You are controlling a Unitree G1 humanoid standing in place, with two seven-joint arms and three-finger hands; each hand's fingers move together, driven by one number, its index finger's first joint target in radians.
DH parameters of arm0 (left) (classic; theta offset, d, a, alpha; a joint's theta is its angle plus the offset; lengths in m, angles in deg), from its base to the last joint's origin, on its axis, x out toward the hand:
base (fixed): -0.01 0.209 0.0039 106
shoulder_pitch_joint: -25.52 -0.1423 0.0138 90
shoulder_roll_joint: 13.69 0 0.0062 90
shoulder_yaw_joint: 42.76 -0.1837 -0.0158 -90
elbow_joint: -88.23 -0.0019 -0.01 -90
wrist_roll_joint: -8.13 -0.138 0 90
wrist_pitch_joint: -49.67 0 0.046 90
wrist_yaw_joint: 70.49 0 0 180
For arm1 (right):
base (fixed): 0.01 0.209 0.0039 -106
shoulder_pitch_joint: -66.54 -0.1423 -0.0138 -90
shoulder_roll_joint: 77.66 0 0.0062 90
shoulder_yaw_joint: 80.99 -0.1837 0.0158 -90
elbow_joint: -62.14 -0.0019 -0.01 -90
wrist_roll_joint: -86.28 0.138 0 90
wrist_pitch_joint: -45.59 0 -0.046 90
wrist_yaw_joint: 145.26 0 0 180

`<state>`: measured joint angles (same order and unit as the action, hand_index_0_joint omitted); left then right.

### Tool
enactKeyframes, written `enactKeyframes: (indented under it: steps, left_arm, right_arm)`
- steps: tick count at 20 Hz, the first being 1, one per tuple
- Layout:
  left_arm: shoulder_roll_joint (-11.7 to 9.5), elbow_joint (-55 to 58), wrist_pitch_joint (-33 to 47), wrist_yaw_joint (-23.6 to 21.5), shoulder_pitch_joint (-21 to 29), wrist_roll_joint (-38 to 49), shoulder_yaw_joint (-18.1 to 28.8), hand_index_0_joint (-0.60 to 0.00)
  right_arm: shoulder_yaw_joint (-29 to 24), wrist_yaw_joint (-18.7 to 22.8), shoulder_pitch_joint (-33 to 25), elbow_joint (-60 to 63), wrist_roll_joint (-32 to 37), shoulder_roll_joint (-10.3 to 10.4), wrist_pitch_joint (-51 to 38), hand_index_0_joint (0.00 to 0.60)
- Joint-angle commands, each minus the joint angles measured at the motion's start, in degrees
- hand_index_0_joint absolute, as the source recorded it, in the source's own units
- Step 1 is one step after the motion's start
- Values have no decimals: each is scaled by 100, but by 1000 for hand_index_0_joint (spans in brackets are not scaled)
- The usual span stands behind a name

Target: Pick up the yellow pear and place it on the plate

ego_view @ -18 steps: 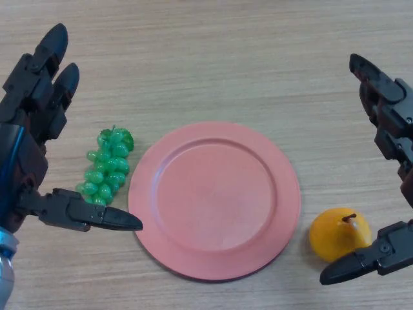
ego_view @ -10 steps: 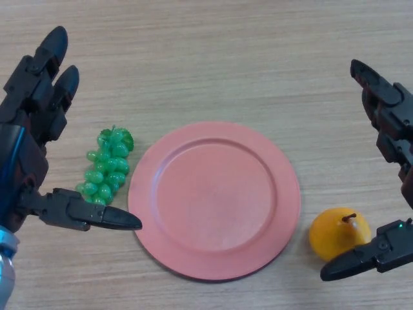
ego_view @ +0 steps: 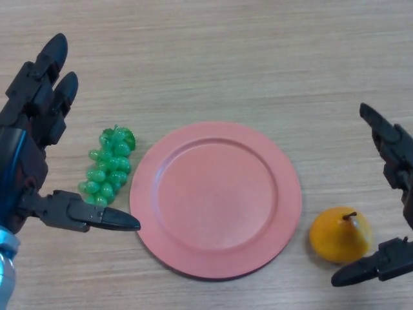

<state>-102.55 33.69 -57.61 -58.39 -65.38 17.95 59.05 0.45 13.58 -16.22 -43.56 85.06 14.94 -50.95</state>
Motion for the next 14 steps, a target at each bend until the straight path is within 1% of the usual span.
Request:
enactKeyframes:
  steps: [1,2,3,4,5,6,7,9,11,12,13,14]
  left_arm:
    - [-95,294,778,-218,161,-100,143,0]
    - [-101,318,744,-201,155,-138,113,0]
    - [-107,322,734,-69,108,-237,72,0]
    - [-81,301,768,-44,86,-233,72,0]
    - [-98,329,688,28,76,-203,124,0]
    - [-100,350,641,39,79,-171,156,0]
    - [-70,344,745,-7,60,-152,160,0]
    - [-27,305,974,-74,-10,-135,148,0]
    - [-21,285,1137,-99,-60,-175,158,0]
    - [-21,292,1130,-96,-66,-173,162,0]
    - [-21,315,1102,-81,-80,-170,174,0]
    - [-25,352,1053,-46,-98,-177,194,0]
  right_arm:
    - [-350,433,-189,330,108,-169,-1202,0]
    - [-320,512,-223,574,37,-189,-1347,0]
    - [-284,651,-310,908,-38,-226,-1505,0]
    - [-245,713,-336,1083,-58,-239,-1593,0]
    - [-167,913,-422,1477,-260,-249,-1828,0]
    - [-133,1007,-474,1686,-283,-275,-1921,0]
    - [-88,1209,-587,2099,-404,-304,-2149,0]
    - [-30,1372,-680,2621,-476,-357,-2349,0]
    - [44,1413,-718,2899,-448,-362,-2369,0]
    - [50,1422,-717,2911,-463,-361,-2365,99]
    - [67,1441,-712,2934,-499,-359,-2325,250]
    - [83,1475,-712,2957,-524,-354,-2281,349]
